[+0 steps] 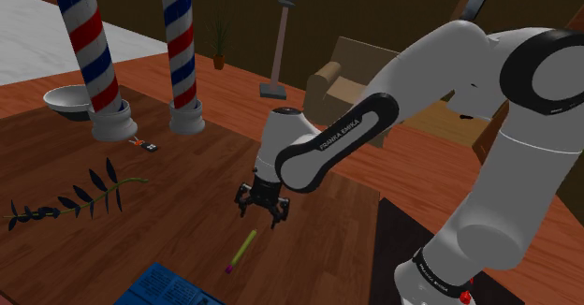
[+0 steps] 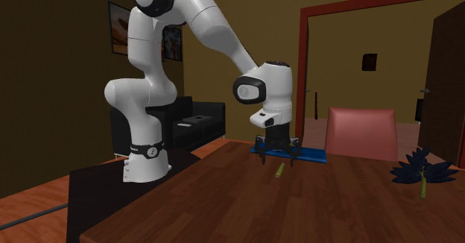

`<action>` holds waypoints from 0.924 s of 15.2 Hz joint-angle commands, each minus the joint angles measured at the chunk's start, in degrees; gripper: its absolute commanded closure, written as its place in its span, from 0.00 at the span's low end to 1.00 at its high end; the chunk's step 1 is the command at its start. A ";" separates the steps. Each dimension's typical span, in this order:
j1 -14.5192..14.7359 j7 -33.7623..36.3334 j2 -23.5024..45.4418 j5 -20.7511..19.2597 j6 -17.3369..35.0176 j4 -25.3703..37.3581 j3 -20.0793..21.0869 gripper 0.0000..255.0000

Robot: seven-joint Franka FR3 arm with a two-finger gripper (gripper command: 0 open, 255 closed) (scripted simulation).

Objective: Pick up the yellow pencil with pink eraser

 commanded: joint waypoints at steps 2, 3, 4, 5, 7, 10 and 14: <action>0.74 1.11 2.74 -1.59 2.32 0.31 -0.86 0.00; 0.97 1.30 3.52 -2.03 3.06 0.30 -1.13 0.00; 1.20 1.49 4.31 -2.46 3.79 0.31 -1.43 0.00; 1.45 1.68 5.10 -2.90 4.51 0.34 -1.73 0.00; 1.61 1.78 5.56 -3.14 4.93 0.35 -1.92 0.00; 1.63 1.82 5.51 -3.12 4.96 0.28 -1.89 1.00; 1.63 1.82 5.52 -3.12 4.96 0.30 -1.89 1.00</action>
